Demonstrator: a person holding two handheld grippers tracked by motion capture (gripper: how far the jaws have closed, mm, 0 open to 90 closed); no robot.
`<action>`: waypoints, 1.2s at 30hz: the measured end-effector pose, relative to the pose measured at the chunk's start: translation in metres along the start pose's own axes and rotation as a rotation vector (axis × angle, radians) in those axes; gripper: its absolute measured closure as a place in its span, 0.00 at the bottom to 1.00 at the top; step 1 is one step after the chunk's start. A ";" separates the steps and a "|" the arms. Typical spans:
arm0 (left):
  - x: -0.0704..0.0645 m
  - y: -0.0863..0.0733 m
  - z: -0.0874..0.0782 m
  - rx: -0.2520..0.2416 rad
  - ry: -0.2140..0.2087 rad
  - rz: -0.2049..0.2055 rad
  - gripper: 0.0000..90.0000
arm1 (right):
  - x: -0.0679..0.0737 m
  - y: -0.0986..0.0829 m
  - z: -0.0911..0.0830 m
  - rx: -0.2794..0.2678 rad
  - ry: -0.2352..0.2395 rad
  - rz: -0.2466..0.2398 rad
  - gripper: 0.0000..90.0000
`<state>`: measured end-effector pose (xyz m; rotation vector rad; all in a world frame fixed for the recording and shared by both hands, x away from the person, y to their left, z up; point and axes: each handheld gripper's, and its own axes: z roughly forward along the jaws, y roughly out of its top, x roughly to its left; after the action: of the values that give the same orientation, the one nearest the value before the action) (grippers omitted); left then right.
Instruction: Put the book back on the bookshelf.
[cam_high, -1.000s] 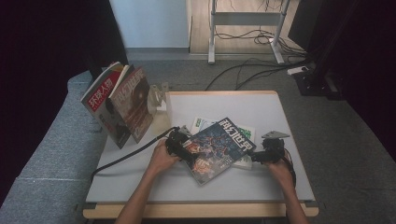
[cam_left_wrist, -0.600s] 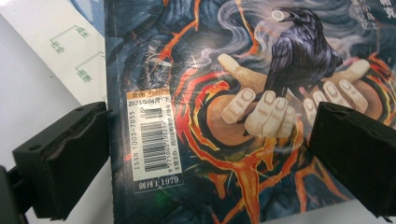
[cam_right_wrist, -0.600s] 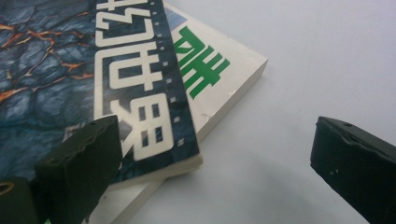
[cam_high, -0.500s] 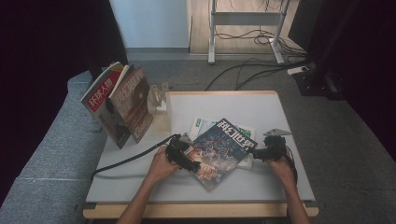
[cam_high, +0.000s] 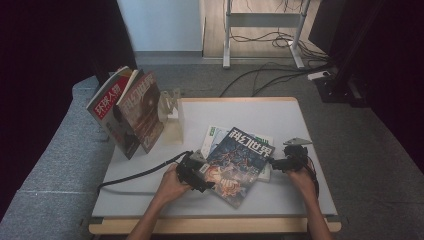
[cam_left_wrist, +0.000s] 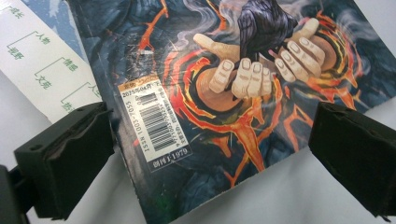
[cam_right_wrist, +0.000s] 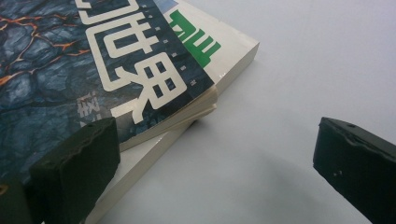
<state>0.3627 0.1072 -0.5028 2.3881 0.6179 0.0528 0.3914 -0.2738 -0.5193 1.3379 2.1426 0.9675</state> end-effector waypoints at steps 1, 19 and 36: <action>0.001 -0.001 -0.001 -0.010 -0.008 -0.002 0.00 | 0.000 0.000 0.000 0.001 0.000 0.001 0.00; 0.031 -0.036 -0.027 -0.024 0.114 -0.041 0.00 | 0.005 -0.007 -0.013 -0.006 0.034 -0.015 0.02; 0.043 -0.044 -0.020 0.003 0.108 -0.070 0.00 | 0.013 -0.006 -0.006 0.004 0.052 -0.025 0.02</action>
<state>0.3781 0.1679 -0.5197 2.3765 0.7520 0.1519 0.3781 -0.2663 -0.5201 1.2979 2.1961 0.9985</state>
